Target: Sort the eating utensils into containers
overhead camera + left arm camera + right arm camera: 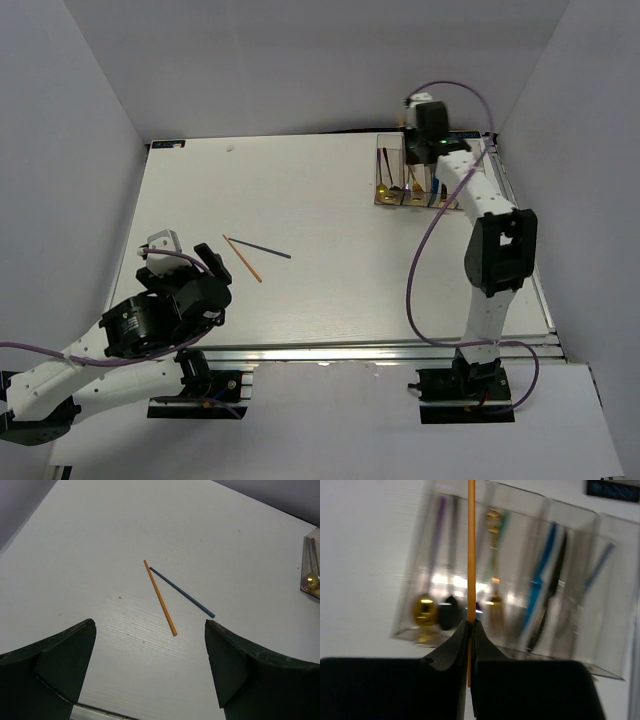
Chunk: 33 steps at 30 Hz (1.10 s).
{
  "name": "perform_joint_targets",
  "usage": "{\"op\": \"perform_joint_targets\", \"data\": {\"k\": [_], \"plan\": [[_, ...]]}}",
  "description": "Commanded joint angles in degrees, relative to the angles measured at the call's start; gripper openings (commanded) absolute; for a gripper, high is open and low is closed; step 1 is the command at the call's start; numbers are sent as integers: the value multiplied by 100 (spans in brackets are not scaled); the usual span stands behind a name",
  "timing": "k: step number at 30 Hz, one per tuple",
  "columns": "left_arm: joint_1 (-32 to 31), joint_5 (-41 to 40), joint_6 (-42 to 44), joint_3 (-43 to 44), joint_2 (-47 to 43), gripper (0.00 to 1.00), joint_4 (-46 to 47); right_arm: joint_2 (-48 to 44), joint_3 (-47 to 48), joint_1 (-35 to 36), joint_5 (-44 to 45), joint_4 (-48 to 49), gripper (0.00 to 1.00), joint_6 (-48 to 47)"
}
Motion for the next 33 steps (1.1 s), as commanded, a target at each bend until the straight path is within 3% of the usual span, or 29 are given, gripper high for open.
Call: {"op": "perform_joint_targets", "data": {"k": [1, 5, 11, 20, 23, 24, 27, 30, 33], "plan": [[7, -49, 128, 33, -17, 98, 159, 192, -82, -708, 115, -156, 0, -136], [7, -31, 199, 24, 124, 98, 212, 525, 383, -1499, 239, -33, 0, 83], [7, 13, 287, 32, 335, 98, 282, 1290, 965, -2097, 187, -147, 0, 400], [7, 57, 410, -3, 203, 98, 388, 1880, 1246, -2362, 19, -288, 0, 347], [7, 66, 445, -3, 238, 98, 405, 1880, 1264, -2362, -77, -331, 20, 364], [16, 66, 445, -12, 264, 98, 414, 1889, 1308, -2371, -95, -358, 39, 382], [16, 66, 463, 6, 326, 98, 414, 1810, 1466, -2371, -208, -612, 60, 557], [16, 57, 445, -3, 353, 98, 414, 1380, 1361, -2231, -175, -657, 62, 838], [16, 22, 401, 6, 361, 98, 379, 731, 949, -1644, -43, -622, 63, 901]]}}
